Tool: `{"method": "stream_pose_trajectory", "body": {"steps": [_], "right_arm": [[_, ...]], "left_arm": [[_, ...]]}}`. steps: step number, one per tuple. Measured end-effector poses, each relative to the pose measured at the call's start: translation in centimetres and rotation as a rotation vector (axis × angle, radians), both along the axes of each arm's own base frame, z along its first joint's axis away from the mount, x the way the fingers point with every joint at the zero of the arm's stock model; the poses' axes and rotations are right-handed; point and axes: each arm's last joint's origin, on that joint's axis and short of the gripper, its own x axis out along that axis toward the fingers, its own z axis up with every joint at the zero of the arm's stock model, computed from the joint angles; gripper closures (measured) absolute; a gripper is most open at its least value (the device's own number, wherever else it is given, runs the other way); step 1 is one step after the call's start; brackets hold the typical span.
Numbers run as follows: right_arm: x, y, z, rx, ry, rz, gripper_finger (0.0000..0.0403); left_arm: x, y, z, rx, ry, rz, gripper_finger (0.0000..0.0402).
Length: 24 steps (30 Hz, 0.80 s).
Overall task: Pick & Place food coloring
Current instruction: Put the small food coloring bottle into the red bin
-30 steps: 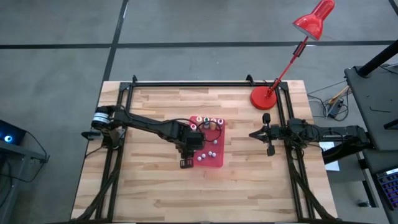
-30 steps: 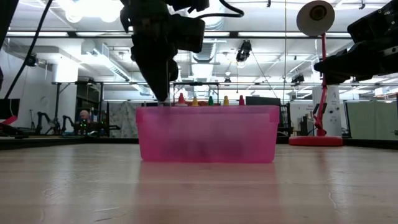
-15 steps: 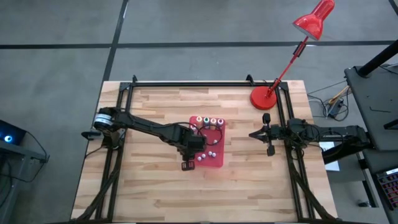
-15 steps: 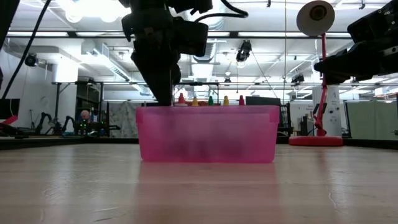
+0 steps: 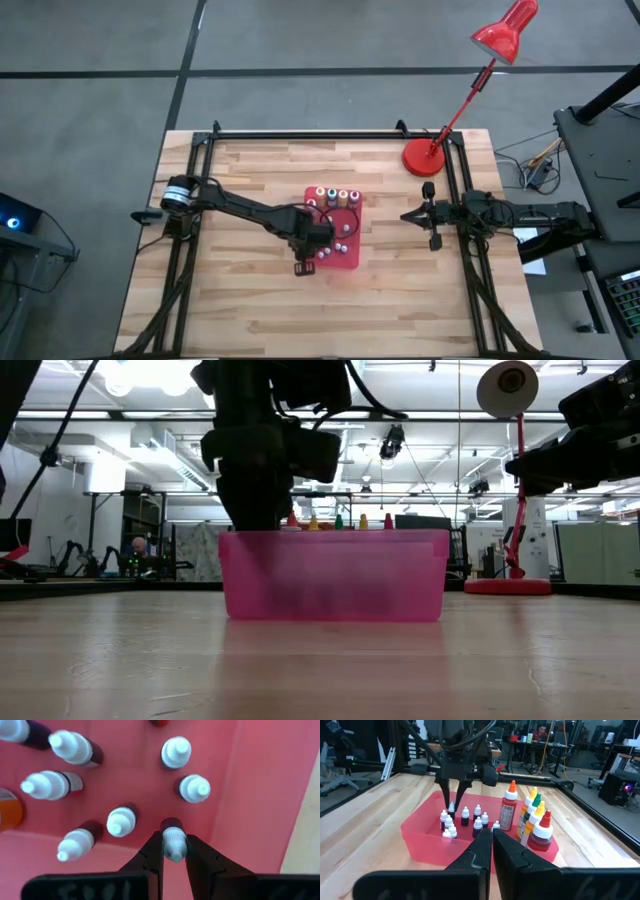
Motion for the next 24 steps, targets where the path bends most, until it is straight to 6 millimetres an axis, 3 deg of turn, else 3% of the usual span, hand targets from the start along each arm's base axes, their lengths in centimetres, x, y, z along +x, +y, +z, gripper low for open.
{"method": "stream_pose_trajectory", "body": {"steps": [17, 24], "right_arm": [[0.0, 0.0, -0.01, 0.0, 0.001, -0.001, 0.0394], [0.0, -0.01, 0.0, 0.002, 0.001, -0.001, 0.0394]], "left_arm": [[0.16, -0.12, -0.59, -0.003, 0.016, -0.009, 0.0365], [0.16, -0.13, -0.59, -0.003, 0.016, -0.017, 0.0324]]}}
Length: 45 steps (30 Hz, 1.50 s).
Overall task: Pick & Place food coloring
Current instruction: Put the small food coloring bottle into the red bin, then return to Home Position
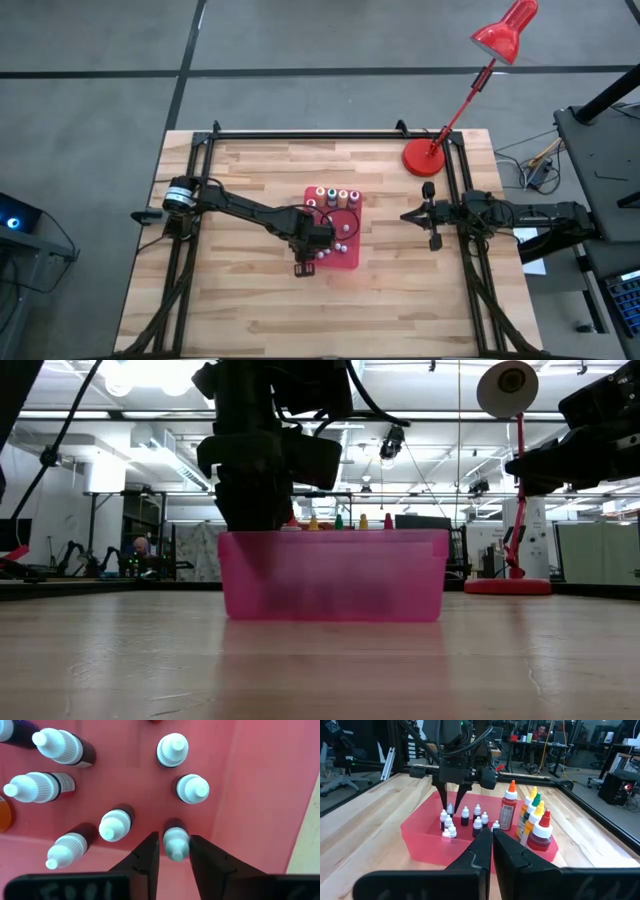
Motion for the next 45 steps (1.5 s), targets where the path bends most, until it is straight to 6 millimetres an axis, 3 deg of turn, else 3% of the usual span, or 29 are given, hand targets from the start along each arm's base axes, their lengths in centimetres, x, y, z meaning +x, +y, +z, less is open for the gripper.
{"method": "stream_pose_trajectory", "body": {"steps": [8, 26, 38, 45], "right_arm": [[0.0, 0.0, 0.0, -0.002, 0.0, 0.001, 0.0394], [0.0, 0.0, 0.0, -0.002, 0.0, 0.001, 0.0394], [0.0, 0.0, 0.0, -0.001, -0.001, 0.001, 0.0394], [0.0, 0.0, 0.0, 0.0, 0.004, 0.0, 0.0394]], "left_arm": [[0.1, -0.1, 0.4, -0.013, 0.006, -0.004, 0.0303], [0.6, -0.2, 5.0, -0.029, -0.109, -0.026, 0.0303], [-0.2, 0.0, 4.3, -0.015, -0.21, -0.052, 0.0303], [-1.9, 0.3, 5.6, 0.012, -0.311, -0.141, 0.035]]}}
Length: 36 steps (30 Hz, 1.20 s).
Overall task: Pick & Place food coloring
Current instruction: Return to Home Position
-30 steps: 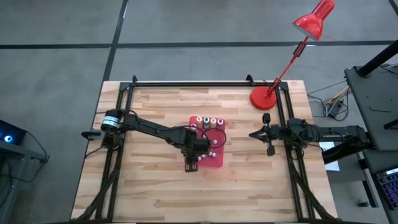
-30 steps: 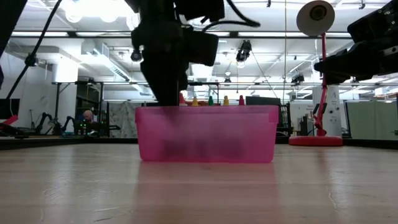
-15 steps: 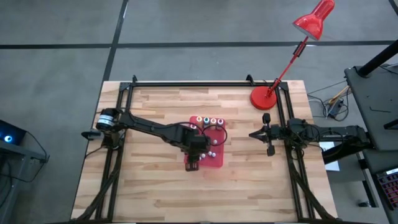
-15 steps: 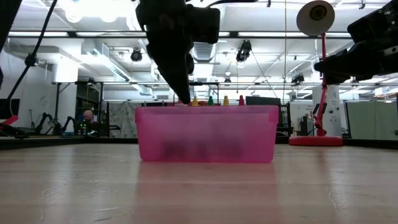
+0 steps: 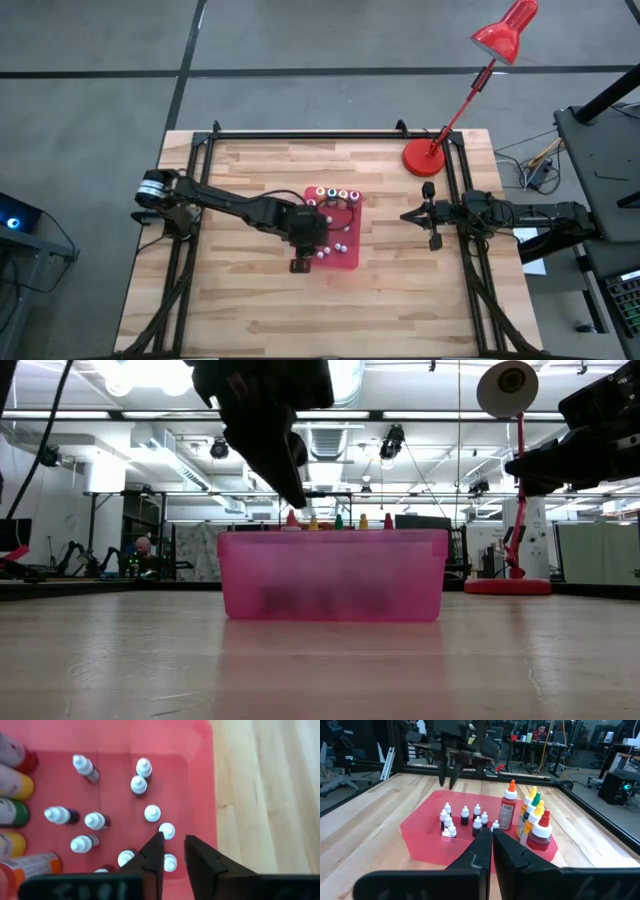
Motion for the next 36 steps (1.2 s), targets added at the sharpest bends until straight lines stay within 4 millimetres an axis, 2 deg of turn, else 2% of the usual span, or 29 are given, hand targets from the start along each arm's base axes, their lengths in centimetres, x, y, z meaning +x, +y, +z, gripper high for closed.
{"method": "stream_pose_trajectory", "body": {"steps": [4, 6, 18, 31, 36], "right_arm": [[0.0, 0.0, -0.1, -0.002, 0.007, 0.0, 0.0394], [0.0, 0.0, -0.1, -0.002, 0.009, 0.001, 0.0394], [0.0, 0.0, -0.1, 0.0, 0.009, 0.001, 0.0394], [0.1, 0.0, -0.1, -0.002, 0.009, 0.001, 0.0394], [0.1, 0.0, -0.1, 0.0, 0.01, 0.001, 0.0394]], "left_arm": [[-0.9, 0.3, 0.4, -0.009, -0.082, 0.001, 0.0392], [-1.5, 0.5, 0.4, -0.017, -0.13, 0.006, 0.0398], [-6.1, 1.2, 0.1, -0.006, -0.421, -0.04, 0.0401], [-11.6, 2.1, -0.3, 0.031, -0.506, -0.076, 0.0402], [-13.2, 2.3, 0.2, 0.022, -0.573, -0.073, 0.0402]]}}
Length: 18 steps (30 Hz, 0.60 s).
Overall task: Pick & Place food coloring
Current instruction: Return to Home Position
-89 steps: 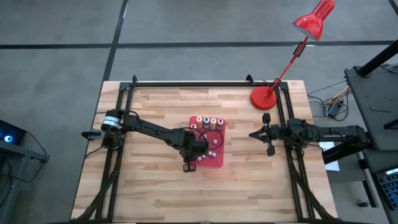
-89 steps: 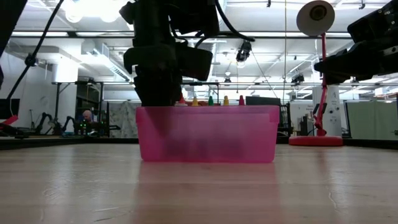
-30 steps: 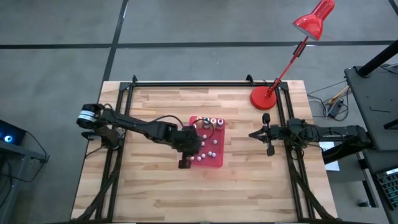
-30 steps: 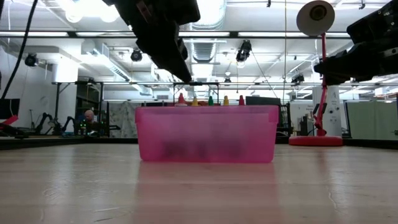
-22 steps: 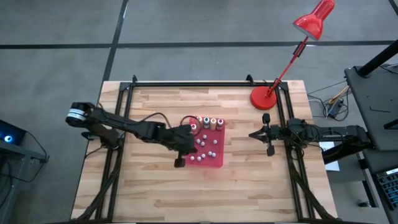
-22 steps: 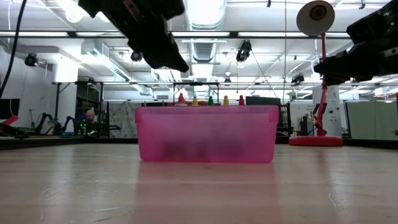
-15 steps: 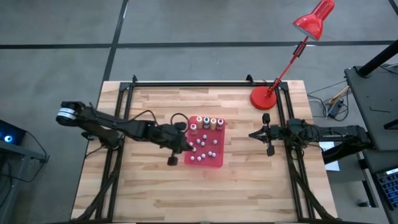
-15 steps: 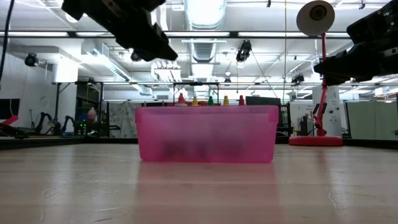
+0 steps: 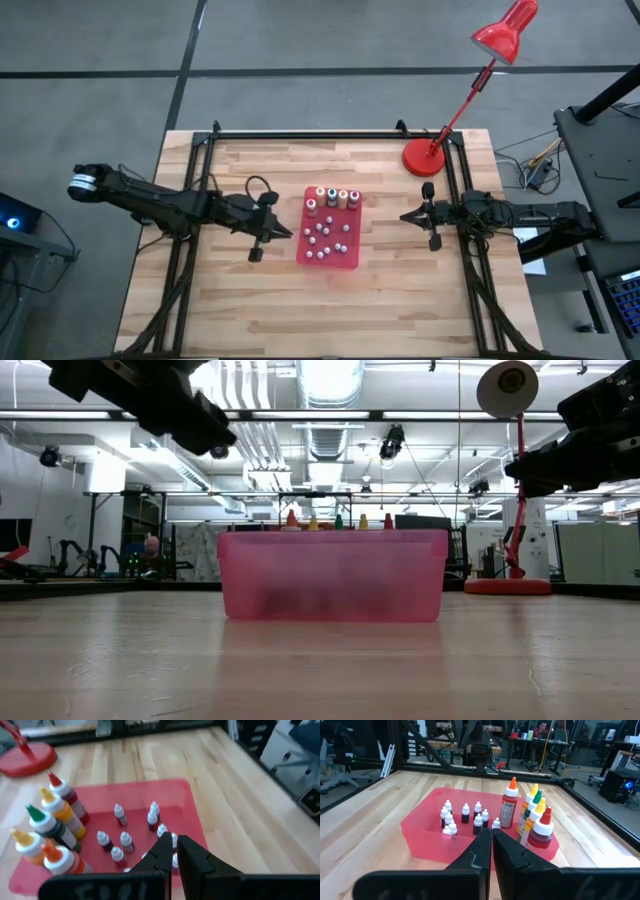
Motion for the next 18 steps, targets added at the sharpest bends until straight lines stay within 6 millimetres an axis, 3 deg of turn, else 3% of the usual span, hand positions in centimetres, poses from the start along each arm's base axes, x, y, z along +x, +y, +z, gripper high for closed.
{"method": "stream_pose_trajectory", "body": {"steps": [12, 18], "right_arm": [[0.0, 0.0, 0.0, -0.001, 0.001, 0.0, 0.0394], [0.0, 0.0, 0.0, -0.002, 0.001, 0.0, 0.0394]], "left_arm": [[-1.8, 0.2, 3.0, 0.0, -0.21, -0.018, 0.0401], [-2.5, 1.0, 4.0, -0.047, -0.27, 0.231, 0.0401]]}}
